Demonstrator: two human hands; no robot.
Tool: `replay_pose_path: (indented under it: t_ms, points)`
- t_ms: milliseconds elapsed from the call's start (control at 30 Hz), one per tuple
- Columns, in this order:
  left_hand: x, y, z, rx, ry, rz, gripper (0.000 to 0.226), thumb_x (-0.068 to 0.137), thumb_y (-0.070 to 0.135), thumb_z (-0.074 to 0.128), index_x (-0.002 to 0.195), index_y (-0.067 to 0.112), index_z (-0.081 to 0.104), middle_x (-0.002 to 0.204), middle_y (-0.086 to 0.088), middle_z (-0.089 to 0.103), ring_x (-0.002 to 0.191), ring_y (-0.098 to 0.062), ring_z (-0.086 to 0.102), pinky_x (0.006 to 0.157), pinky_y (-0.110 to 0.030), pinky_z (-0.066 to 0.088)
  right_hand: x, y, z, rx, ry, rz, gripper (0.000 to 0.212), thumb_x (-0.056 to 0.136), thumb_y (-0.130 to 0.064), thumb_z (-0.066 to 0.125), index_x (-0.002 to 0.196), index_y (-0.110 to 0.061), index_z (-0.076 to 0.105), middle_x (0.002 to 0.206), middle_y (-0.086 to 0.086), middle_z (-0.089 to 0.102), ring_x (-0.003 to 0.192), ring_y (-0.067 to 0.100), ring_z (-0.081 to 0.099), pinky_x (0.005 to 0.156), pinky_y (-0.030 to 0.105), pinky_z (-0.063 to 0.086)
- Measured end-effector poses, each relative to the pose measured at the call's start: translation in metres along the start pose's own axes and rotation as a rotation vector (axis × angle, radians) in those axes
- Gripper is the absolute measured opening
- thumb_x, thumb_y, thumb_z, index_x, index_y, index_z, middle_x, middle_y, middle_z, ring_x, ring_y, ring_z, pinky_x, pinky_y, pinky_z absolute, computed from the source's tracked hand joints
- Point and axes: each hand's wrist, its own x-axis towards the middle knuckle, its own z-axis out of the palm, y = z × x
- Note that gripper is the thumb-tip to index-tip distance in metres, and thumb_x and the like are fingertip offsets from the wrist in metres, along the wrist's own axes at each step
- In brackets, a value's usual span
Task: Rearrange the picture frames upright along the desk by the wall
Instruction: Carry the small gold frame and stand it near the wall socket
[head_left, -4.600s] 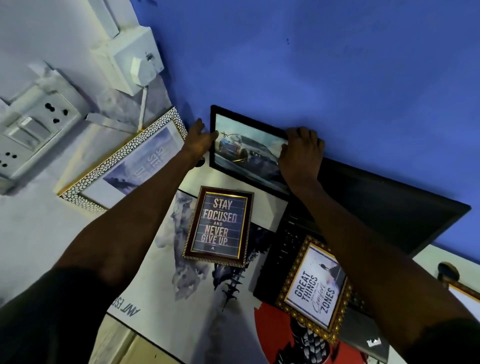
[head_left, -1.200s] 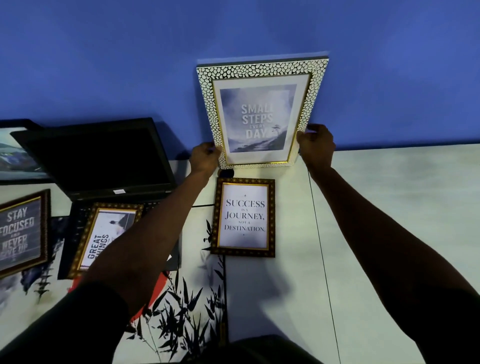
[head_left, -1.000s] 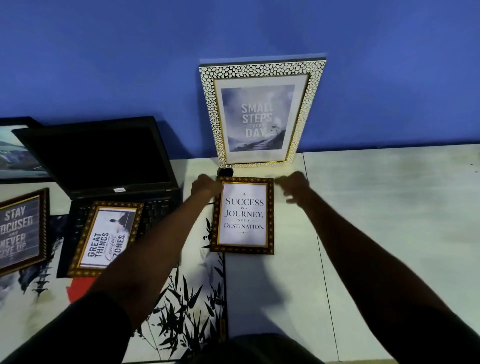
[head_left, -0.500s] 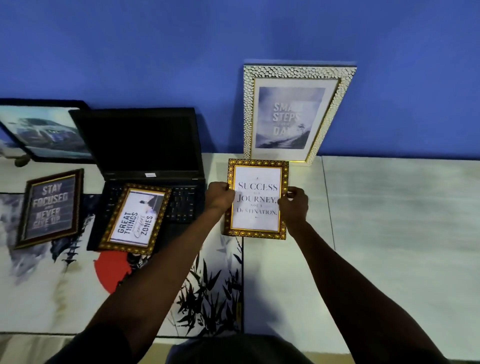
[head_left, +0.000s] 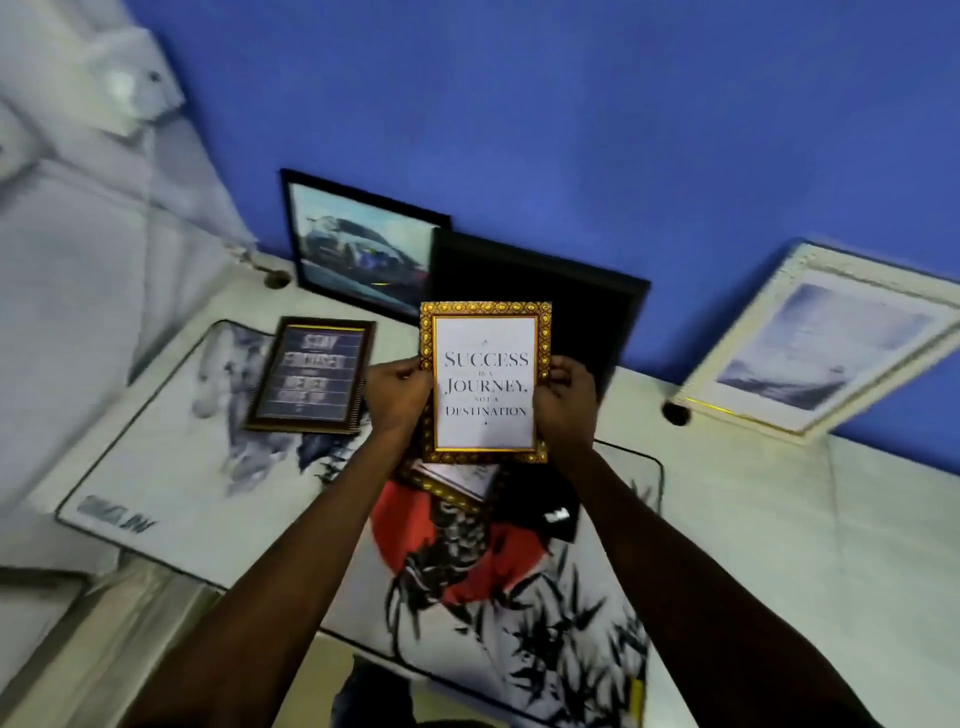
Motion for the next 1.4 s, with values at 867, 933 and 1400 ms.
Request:
replay_pose_path:
  t_ms: [867,933,1400]
  points:
    - [0.305,-0.002,-0.314,-0.097,0.345,0.125,0.054,0.071,0.03,0.062,0.119,0.009,0.074,0.113,-0.006,0.075,0.108,-0.009,0.069,0.089,-0.011,0.052,0.018,-0.171,0.473,0.081,-0.449,-0.093,0.046,0.083,0.0,0.074,0.125,-0.01,0.056,0.119,0.013,0.068,0.113,0.032,0.066,0.092,0.048,0.058]
    - [0.315,-0.013,-0.313,-0.106,0.366,0.127,0.046,0.076,0.023,0.07,0.119,0.006,0.074,0.112,-0.004,0.074,0.103,-0.01,0.069,0.083,-0.008,0.052,0.021,-0.166,0.481,0.067,-0.453,-0.105,0.045,0.083,0.003,0.073,0.124,-0.008,0.056,0.119,0.011,0.067,0.112,0.028,0.065,0.09,0.039,0.057]
    - [0.294,-0.082,-0.265,0.129,0.593,-0.005,0.027,0.081,0.022,0.07,0.102,0.008,0.06,0.101,-0.009,0.064,0.091,-0.025,0.064,0.075,-0.033,0.051,0.014,-0.145,0.46,-0.111,-0.481,-0.06,0.048,0.084,0.005,0.066,0.13,-0.006,0.056,0.119,0.003,0.061,0.106,0.022,0.062,0.084,0.024,0.056]
